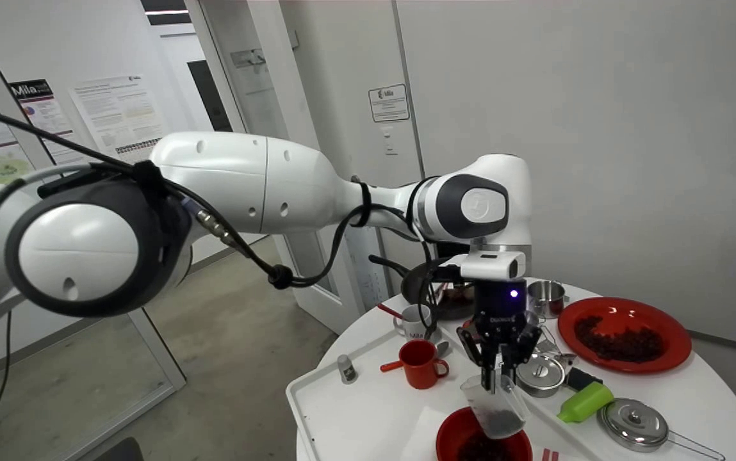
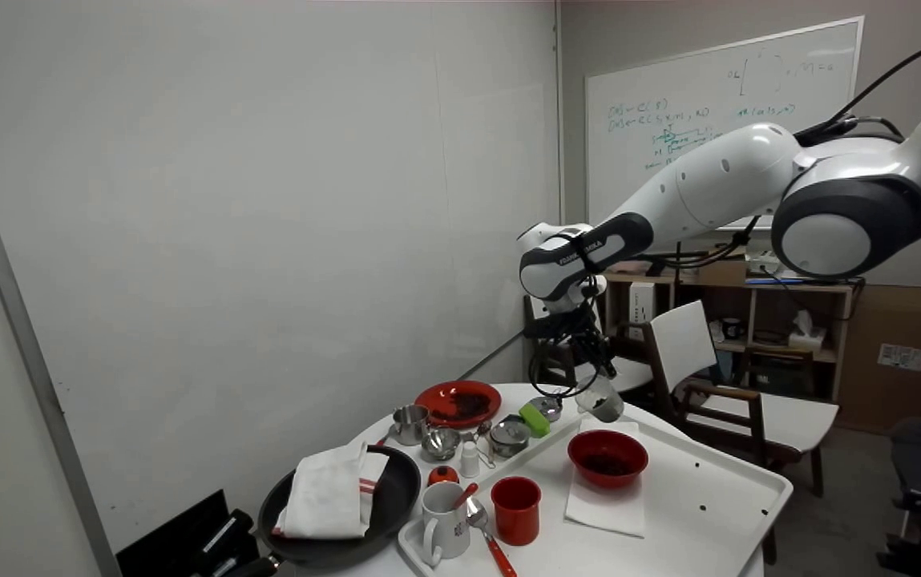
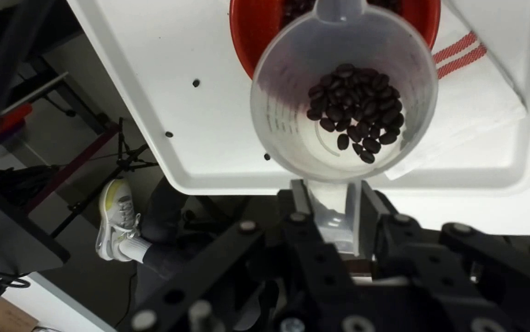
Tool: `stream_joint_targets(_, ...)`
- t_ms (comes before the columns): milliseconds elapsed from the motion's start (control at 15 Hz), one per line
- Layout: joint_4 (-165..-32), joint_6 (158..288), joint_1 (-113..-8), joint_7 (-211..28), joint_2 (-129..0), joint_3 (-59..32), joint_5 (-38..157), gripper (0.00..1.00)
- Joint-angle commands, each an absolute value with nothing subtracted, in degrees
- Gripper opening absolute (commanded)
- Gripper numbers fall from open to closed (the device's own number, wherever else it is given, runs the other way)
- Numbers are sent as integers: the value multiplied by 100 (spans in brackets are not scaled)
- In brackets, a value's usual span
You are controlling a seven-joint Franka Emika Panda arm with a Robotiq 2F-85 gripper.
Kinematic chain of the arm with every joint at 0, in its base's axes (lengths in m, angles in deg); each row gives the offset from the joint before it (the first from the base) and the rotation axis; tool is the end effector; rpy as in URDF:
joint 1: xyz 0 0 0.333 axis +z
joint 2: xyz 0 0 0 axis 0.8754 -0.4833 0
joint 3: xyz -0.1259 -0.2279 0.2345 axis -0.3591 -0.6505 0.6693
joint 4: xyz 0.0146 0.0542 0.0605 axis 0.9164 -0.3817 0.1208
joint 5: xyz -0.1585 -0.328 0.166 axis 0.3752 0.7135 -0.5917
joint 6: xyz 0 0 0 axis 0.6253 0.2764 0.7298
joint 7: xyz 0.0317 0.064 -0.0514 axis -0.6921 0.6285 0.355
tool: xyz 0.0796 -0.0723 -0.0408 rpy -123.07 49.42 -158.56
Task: Pour some of the contents from the jug into the red bowl, pour the contents in the red cup into the red bowl then pour some of the contents from the jug into the red bowl
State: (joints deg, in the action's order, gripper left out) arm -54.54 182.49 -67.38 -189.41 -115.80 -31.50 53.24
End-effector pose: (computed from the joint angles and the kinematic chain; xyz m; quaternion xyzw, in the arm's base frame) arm 0.7441 -0.2532 0.1775 0.4710 -0.8505 -0.0272 0.2325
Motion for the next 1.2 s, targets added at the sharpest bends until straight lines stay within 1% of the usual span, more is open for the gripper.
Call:
stream_joint_targets(0, -5431, 17858, -6484, -19469, -11575, -3399, 5562, 11)
stream_joint_targets(1133, -5024, 16174, -5777, -21107, -12032, -3961, 6465, 11)
